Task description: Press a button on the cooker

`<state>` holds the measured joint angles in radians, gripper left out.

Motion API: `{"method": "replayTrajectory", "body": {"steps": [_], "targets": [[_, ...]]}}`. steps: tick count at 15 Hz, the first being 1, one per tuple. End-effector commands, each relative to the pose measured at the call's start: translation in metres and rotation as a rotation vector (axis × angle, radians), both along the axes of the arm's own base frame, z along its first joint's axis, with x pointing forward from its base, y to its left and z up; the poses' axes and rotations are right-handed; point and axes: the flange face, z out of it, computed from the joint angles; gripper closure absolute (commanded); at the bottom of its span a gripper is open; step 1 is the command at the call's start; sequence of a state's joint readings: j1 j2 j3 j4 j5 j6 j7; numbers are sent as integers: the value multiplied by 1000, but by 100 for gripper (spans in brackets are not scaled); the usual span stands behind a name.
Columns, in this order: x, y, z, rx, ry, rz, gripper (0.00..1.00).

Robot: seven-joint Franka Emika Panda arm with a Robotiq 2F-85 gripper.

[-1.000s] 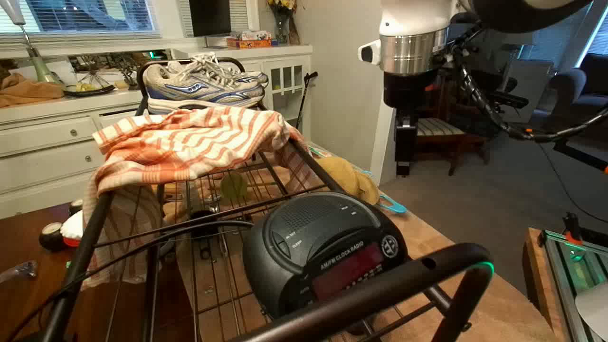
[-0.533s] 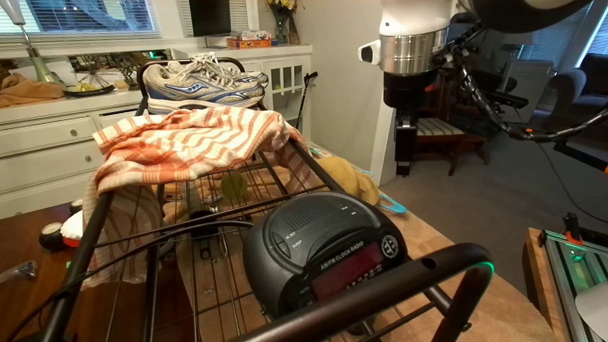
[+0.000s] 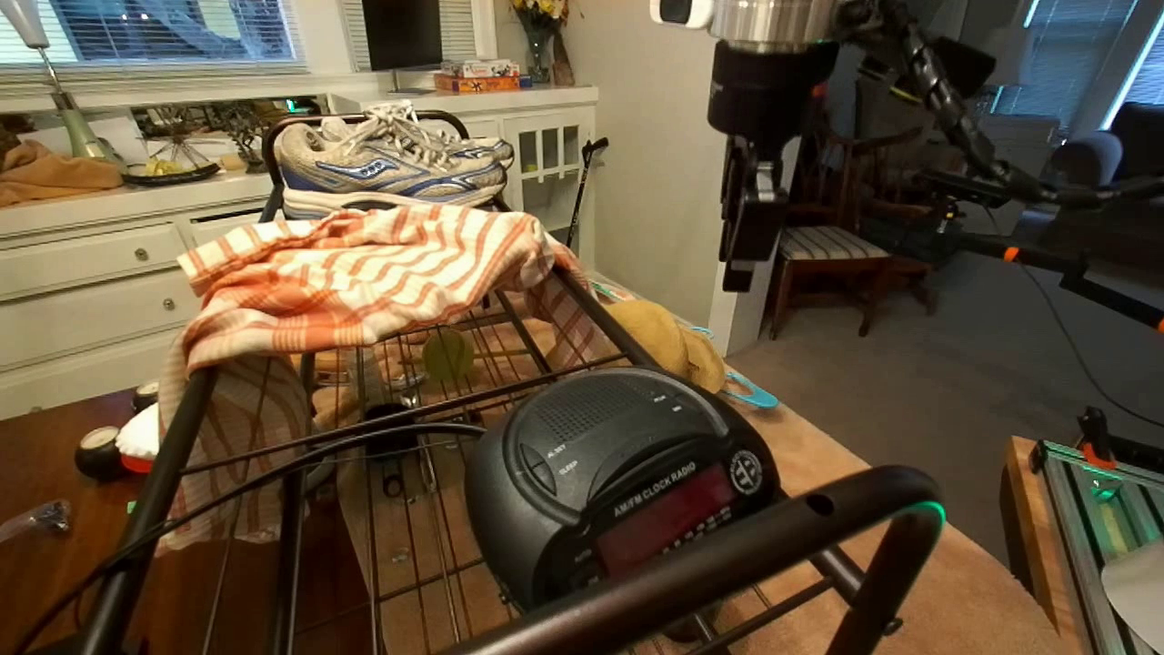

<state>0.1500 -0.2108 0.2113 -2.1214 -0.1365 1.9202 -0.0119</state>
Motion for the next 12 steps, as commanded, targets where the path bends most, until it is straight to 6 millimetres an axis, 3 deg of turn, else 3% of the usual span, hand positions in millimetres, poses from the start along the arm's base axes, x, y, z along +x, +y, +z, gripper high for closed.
{"method": "replayTrajectory", "body": {"steps": [1, 3, 4, 12], "targets": [[3, 18, 29, 14, -27, 169, 83], [6, 27, 39, 33, -44, 276, 98], [8, 32, 42, 41, -47, 329, 100], [-11, 91, 72, 66, -55, 770, 100]]}}
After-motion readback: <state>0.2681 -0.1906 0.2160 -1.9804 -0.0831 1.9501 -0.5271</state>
